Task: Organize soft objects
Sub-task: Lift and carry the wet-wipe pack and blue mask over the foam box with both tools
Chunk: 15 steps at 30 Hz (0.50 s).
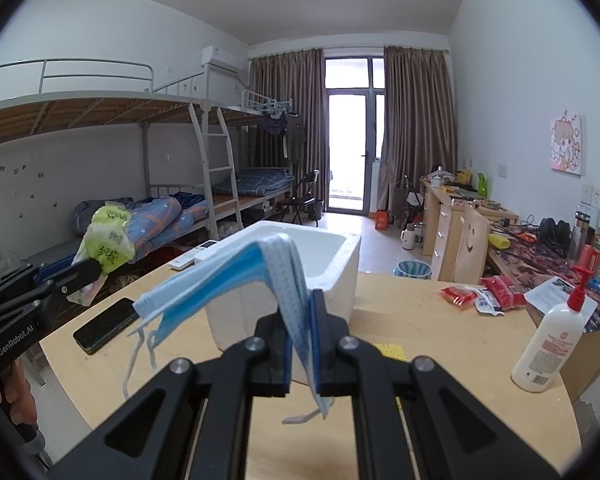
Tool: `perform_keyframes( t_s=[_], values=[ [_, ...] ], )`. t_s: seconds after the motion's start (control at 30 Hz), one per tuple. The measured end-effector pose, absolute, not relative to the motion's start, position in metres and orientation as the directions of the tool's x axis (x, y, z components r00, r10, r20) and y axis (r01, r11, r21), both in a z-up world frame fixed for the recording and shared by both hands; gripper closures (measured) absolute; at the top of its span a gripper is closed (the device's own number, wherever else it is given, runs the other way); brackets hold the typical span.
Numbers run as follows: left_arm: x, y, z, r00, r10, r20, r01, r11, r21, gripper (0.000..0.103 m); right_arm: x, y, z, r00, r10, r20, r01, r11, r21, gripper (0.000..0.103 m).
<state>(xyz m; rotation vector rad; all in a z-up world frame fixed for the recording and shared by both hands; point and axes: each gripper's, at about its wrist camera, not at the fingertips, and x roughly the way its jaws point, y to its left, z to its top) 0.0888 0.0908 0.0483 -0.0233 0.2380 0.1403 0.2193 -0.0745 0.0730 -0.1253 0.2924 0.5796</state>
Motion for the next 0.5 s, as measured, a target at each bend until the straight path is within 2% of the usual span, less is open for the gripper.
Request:
perform_keyframes(
  t_s=[0.5],
  values=[
    [0.110,0.098,0.062,0.971,0.069,-0.229,-0.072,0.997,-0.007,0.077,0.233,-0.068,0.090,0.816,0.497,-0.294,-0.533,0.845,-0.050,0.093]
  ],
)
